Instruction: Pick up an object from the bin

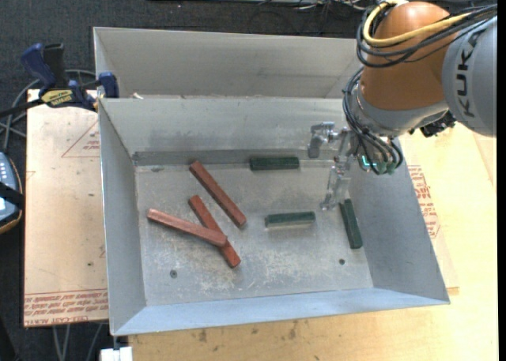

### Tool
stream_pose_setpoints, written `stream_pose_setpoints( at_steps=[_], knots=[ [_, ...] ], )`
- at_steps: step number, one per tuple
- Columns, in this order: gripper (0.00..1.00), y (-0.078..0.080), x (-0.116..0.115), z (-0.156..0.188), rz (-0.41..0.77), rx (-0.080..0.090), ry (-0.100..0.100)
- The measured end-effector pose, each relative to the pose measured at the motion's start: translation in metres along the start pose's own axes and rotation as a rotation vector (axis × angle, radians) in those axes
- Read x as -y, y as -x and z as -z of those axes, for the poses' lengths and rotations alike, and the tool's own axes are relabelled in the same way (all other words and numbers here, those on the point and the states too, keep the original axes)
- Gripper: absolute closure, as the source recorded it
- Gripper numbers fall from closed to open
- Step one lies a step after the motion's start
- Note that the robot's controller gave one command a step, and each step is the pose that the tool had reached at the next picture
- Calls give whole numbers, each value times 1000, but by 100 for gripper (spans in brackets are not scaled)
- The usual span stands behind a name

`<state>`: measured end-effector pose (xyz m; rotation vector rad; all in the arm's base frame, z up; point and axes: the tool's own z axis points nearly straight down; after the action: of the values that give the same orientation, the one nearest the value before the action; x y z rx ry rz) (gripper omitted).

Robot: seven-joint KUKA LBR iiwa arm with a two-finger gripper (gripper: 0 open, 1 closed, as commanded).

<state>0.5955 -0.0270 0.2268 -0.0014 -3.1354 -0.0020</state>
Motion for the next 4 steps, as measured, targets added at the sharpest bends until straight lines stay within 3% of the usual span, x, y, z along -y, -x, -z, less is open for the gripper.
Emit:
stream_pose_setpoints(
  at_steps=[1,2,3,4],
  knots=[
    [0,-40,-24,-161,153,-1,1],
    [100,-36,-24,-157,153,8,-1],
    [100,-53,18,82,137,19,-4],
    [0,-54,18,77,138,10,-1]
  ],
)
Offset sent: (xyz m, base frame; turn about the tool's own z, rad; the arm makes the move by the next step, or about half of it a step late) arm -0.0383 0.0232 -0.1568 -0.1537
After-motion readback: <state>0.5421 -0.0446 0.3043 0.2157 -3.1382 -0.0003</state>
